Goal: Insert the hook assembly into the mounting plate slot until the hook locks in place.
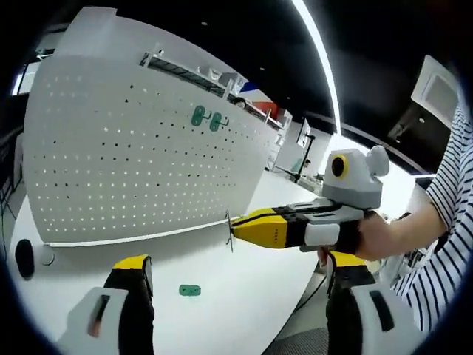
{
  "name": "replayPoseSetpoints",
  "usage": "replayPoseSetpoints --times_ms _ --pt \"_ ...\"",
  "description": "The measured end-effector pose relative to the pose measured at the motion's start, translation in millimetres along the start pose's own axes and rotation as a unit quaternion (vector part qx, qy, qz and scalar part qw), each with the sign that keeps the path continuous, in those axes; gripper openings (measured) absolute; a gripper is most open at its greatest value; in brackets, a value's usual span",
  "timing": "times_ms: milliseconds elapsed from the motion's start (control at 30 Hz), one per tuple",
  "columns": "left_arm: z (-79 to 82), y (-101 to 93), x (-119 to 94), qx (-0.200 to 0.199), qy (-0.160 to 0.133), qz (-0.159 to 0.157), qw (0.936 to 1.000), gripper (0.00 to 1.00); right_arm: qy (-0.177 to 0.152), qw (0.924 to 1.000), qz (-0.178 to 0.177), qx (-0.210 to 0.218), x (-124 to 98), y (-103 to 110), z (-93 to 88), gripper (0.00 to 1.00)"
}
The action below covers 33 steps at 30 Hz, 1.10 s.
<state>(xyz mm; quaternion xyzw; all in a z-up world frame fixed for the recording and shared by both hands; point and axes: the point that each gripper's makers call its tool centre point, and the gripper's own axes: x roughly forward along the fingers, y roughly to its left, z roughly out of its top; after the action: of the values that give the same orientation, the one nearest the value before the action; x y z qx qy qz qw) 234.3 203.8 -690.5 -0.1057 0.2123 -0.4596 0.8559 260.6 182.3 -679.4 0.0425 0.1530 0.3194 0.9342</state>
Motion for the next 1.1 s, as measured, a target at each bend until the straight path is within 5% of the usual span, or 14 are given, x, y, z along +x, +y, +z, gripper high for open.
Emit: replayPoseSetpoints --times_ms 300,500,1100 --pt "8.0 -0.6 -6.8 -0.003 -0.011 0.013 0.9999 1.0 -0.057 0.9951 -0.059 -0.056 7.7 -5.2 22.9 0.0" --pt "6.3 8.3 -13.1 -0.009 -0.013 0.031 0.9994 1.0 -0.099 0.9834 -0.114 -0.101 9.4 -21.8 43.6 0.0" --pt "-1.2 21.4 -20.3 -0.011 -0.009 0.057 0.9983 1.0 -0.148 0.9587 -0.217 -0.109 17.6 -93.2 86.8 0.0"
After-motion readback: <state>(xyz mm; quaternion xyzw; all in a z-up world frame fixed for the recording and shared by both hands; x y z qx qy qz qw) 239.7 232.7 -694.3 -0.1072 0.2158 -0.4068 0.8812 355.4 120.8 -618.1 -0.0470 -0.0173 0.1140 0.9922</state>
